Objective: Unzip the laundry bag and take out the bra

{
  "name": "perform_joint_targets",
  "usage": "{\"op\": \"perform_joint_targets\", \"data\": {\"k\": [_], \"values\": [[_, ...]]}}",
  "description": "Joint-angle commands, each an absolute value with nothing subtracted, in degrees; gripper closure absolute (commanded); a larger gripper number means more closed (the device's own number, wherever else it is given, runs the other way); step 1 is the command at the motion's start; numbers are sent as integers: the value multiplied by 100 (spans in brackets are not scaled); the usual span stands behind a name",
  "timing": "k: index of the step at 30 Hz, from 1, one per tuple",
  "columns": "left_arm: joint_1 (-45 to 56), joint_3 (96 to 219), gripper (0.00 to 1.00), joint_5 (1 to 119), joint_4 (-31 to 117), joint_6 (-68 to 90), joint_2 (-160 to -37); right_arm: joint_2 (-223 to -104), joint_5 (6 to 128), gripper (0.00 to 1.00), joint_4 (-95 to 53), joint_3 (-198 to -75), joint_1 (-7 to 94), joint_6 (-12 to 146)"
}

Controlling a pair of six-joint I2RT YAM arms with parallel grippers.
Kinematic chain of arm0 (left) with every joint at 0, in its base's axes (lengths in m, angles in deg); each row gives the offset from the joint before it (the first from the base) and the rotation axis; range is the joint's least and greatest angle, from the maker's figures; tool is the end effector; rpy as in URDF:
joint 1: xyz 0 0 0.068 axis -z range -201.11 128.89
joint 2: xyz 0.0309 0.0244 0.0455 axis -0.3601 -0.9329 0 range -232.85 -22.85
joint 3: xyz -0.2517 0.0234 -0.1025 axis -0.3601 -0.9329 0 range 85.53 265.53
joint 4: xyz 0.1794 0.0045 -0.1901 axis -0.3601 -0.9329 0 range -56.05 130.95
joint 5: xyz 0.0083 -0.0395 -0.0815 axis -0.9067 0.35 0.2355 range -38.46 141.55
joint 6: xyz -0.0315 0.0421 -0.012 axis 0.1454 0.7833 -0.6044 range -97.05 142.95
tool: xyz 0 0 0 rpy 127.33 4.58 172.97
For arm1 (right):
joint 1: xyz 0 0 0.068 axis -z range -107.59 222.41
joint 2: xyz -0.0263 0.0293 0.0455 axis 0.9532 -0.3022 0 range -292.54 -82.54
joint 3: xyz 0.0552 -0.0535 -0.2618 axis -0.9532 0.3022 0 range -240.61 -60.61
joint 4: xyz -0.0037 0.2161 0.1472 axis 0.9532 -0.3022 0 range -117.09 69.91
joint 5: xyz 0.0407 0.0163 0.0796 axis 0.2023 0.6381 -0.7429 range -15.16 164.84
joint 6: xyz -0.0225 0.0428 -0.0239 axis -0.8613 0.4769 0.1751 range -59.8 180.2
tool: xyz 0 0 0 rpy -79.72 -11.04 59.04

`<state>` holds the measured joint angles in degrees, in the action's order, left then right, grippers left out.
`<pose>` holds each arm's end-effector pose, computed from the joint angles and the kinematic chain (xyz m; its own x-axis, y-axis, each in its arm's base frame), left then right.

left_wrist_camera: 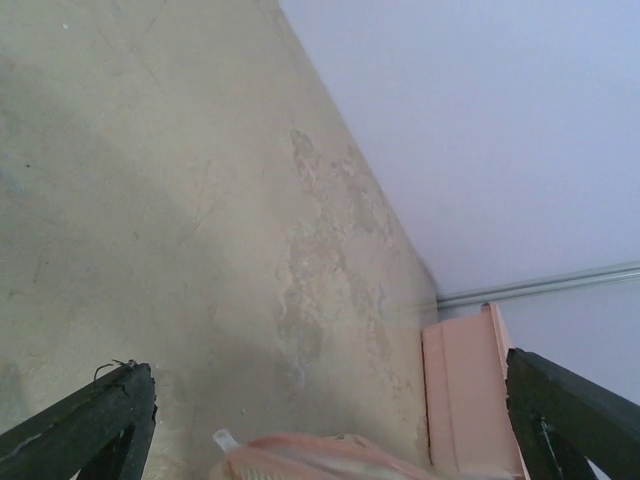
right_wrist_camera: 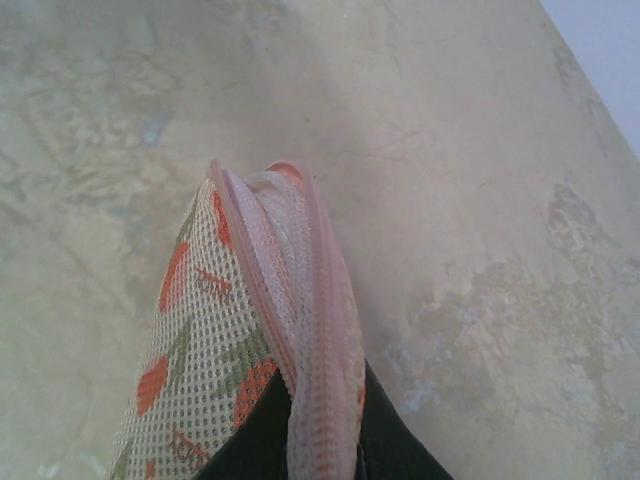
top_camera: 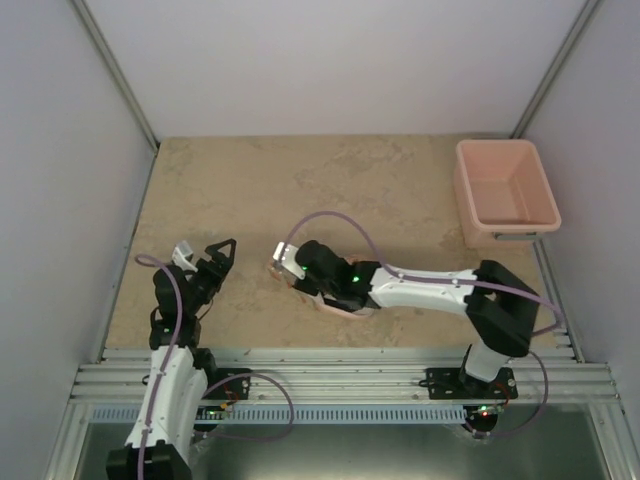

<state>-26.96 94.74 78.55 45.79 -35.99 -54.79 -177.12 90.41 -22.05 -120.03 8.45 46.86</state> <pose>0.1468 -0.0012 0.1814 -0.4480 -0.8131 -0.3717 -0.0866 0.4532 -0.8872 0.1675 0.3214 0.2193 -0.0797 -0.6695 -0.7385 -0.8118 0.4735 -0.3417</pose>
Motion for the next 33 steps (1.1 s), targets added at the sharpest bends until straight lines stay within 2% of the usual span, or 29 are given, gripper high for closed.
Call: {"op": "perform_joint_targets", "data": {"k": [1, 4, 5, 9, 11, 13, 16, 21, 26, 33], "values": [[-2768, 9498, 3, 7593, 4387, -3410, -5238, -18511, 10037, 100, -2821, -12793, 614, 5326], [-2767, 9472, 2, 7557, 4427, -3385, -5200, -18914, 10076, 99, -3148, -13222, 435, 5702], [-2764, 9460, 2, 7538, 4428, -3381, -5183, -19018, 10013, 93, -3227, -13344, 392, 5819], [-2778, 9452, 2, 7473, 4333, -3327, -5073, -19217, 9198, 52, -3421, -13715, 205, 6002], [-2786, 9453, 2, 7448, 4315, -3307, -5016, -19136, 8507, 21, -3366, -13778, 139, 5891], [-2792, 9452, 1, 7432, 4314, -3304, -4975, -18948, 7694, 3, -3273, -13747, 121, 5627], [-2822, 9450, 1, 7422, 4315, -3312, -4913, -18553, 6731, 2, -3192, -13608, 120, 5169], [-2835, 9440, 1, 7413, 4279, -3320, -4794, -18007, 6116, 2, -3766, -13474, 191, 4282], [-2833, 9424, 1, 7412, 4263, -3340, -4697, -17515, 6713, 2, -4367, -12845, 275, 3181], [-2833, 9394, 1, 7413, 4235, -3382, -4556, -16636, 7339, 8, -4006, -11355, 475, 2056]]}}
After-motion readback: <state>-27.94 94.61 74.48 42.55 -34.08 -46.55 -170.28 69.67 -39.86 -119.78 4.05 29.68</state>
